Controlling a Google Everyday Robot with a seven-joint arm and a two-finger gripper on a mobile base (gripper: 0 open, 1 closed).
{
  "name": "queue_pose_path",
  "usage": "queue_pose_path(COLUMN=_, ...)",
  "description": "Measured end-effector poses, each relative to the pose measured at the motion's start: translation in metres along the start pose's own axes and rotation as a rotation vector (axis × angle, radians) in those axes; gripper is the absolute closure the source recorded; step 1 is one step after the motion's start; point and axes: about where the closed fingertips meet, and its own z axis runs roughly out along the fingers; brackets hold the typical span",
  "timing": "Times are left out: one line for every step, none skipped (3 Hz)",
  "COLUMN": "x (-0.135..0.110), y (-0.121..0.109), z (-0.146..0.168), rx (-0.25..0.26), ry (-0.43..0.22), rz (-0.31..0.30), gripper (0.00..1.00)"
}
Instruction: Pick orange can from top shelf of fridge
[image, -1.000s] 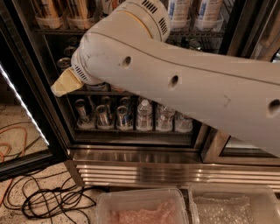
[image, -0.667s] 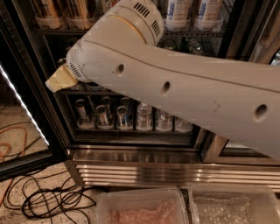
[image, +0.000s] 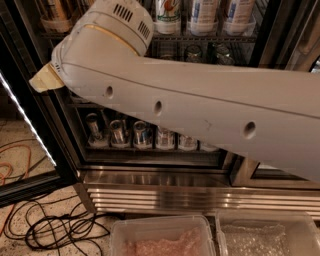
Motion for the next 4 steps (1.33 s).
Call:
queue_pose_path(x=-0.006, y=-0.002, z=0.004, rx=0.024, ry=-0.019, rz=0.021, gripper=0.0)
queue_pose_path(x=-0.02, y=0.009, z=0.03, rx=0.056, ry=-0.042, rz=0.05, gripper=0.0)
queue_pose_path(x=-0.029, y=0.008, z=0.05, rx=0.123, ry=-0.062, rz=0.088, gripper=0.1)
queue_pose_path(x=-0.041, y=-0.006, z=0.059, rx=0.217, ry=-0.112, rz=0.14, gripper=0.13)
